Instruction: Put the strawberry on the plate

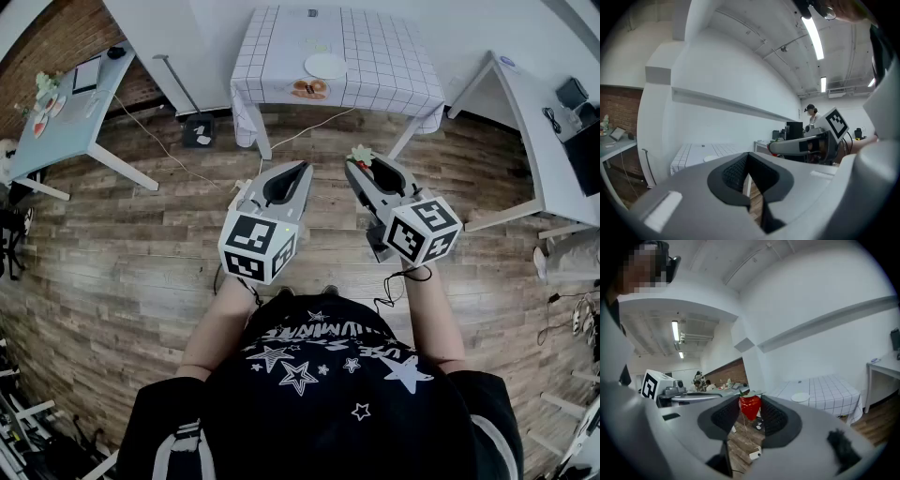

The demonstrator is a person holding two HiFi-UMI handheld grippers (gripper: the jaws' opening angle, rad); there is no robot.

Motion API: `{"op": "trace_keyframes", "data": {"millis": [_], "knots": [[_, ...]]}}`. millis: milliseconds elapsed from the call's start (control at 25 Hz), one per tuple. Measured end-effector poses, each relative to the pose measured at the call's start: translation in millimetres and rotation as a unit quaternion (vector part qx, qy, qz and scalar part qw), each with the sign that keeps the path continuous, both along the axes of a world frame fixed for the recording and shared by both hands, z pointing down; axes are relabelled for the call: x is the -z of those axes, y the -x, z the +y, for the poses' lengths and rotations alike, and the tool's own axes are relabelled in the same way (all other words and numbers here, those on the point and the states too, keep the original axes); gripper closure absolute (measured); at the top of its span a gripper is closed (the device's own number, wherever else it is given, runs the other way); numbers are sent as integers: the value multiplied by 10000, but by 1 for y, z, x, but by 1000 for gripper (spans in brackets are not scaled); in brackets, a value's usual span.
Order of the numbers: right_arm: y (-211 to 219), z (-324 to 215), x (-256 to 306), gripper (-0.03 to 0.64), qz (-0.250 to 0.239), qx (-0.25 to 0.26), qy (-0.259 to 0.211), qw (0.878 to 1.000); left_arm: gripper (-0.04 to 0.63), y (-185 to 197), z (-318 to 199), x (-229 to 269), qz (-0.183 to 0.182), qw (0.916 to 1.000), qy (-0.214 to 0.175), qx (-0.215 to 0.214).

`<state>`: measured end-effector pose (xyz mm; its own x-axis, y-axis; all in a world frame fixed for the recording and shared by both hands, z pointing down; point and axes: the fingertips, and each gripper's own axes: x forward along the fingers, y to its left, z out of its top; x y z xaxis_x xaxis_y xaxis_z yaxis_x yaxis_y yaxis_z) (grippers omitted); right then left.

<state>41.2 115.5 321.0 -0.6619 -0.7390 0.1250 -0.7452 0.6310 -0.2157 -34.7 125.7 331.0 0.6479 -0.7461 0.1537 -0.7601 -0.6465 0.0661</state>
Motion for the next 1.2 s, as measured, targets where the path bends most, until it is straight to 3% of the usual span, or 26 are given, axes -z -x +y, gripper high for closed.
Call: {"op": "trace_keyframes", "data": {"millis": [200,760,1200], "knots": [[-2,0,-2,468,26,23,-1,10000,586,-4,-3,7,50,9999,-81,59],[-24,15,-10,468,90,-10,-25,10000,588,-31,8,-4,100,9998,167,-72],[-76,21,-20,468,-239,-67,-21,9997,586,-47,9,-3,-34,9999,40,105]]}}
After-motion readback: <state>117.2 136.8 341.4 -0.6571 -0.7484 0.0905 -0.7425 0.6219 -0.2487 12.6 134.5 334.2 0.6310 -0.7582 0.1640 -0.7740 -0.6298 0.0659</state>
